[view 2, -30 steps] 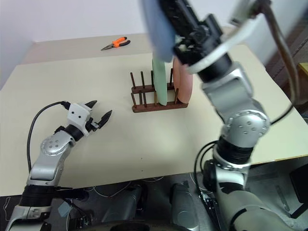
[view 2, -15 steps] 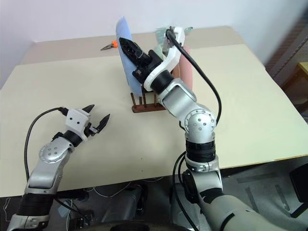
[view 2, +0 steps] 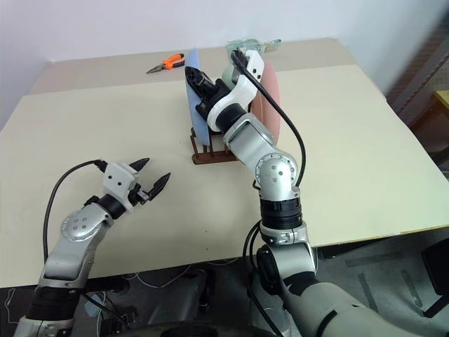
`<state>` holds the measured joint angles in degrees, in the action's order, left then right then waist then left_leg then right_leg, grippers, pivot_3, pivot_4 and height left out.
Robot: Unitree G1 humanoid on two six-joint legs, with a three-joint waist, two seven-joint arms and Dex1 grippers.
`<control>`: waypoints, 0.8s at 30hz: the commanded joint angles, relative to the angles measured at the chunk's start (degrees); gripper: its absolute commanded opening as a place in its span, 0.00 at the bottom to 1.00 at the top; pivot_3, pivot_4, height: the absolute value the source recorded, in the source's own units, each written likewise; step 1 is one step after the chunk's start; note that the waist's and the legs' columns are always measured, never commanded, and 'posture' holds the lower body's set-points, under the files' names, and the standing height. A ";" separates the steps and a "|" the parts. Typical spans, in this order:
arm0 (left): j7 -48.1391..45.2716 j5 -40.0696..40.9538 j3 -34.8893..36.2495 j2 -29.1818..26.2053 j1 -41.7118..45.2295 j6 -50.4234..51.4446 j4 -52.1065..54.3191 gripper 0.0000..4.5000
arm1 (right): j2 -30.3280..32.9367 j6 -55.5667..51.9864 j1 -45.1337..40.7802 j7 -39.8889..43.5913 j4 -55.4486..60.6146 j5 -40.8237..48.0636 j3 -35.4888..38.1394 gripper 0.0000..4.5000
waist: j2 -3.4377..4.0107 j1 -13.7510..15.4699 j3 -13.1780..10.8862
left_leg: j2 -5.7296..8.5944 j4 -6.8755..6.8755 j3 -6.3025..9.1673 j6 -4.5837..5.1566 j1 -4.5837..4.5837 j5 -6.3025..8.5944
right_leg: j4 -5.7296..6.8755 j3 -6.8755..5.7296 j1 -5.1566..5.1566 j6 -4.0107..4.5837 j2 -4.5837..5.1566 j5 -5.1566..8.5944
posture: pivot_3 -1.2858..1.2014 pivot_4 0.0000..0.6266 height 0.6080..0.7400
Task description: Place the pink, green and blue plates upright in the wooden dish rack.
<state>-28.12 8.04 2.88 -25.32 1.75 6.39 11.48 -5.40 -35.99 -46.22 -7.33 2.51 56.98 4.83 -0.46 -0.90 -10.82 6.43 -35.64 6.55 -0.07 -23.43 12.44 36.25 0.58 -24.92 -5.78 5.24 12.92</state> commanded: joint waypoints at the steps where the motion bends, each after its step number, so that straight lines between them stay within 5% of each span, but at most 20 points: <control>1: -0.44 0.34 -0.54 0.12 -0.46 0.36 2.57 0.77 | 0.81 1.71 -3.08 3.57 1.16 -3.76 -0.95 0.42 | 0.00 -0.04 0.00 | 0.00 0.00 0.00 0.00 0.00 0.00 | 0.00 0.00 0.00 0.00 0.00 0.00 | 0.52 0.24 1.00; 3: -0.60 0.30 -0.83 0.16 -0.74 0.83 3.03 0.77 | 2.22 2.35 -3.98 6.13 1.79 -7.14 -2.55 0.64 | 0.01 -0.07 -0.01 | 0.00 0.01 0.00 0.00 0.00 0.00 | 0.00 0.00 -0.02 0.00 -0.01 0.00 | 0.52 0.24 1.00; 11: -0.12 -0.18 -1.76 0.52 -1.62 2.10 4.59 0.77 | 14.19 4.49 -5.26 22.44 10.63 -16.19 -7.45 0.64 | 0.01 0.04 -0.01 | -0.02 0.02 -0.04 0.00 0.00 0.00 | -0.01 0.02 -0.02 0.00 -0.02 0.00 | 0.52 0.24 1.00; 15: 0.47 -0.30 -0.73 0.06 -2.75 2.41 5.19 0.77 | 27.37 3.91 -0.81 31.92 17.52 -15.22 -1.42 0.64 | -0.04 0.40 0.01 | -0.01 0.00 -0.03 0.00 -0.01 0.01 | -0.12 0.00 0.05 -0.01 0.01 0.00 | 0.52 0.24 1.00; 20: 0.74 -0.70 0.15 -0.71 -4.12 2.47 5.20 0.77 | 44.80 5.44 12.39 40.43 14.91 -18.48 10.87 0.64 | -0.07 1.44 0.01 | -0.01 -0.09 -0.02 0.07 0.01 0.05 | -0.30 -0.08 0.26 0.01 0.17 0.03 | 0.52 0.24 1.00; 24: 0.52 -0.77 0.71 -1.23 -3.81 1.60 3.24 0.77 | 52.77 12.01 28.76 46.03 8.50 -28.00 13.17 0.64 | -0.09 1.67 0.03 | -0.05 -0.08 -0.11 0.08 0.02 0.05 | -0.33 -0.05 0.29 0.00 0.20 0.04 | 0.52 0.24 1.00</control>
<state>-27.52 7.36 2.50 -25.99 -2.55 9.34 14.50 46.43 -27.47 -20.64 35.85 11.79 32.19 16.98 -0.54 0.77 -10.80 6.38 -35.73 6.44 0.02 -23.39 12.50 35.93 0.53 -24.60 -5.78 5.44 12.96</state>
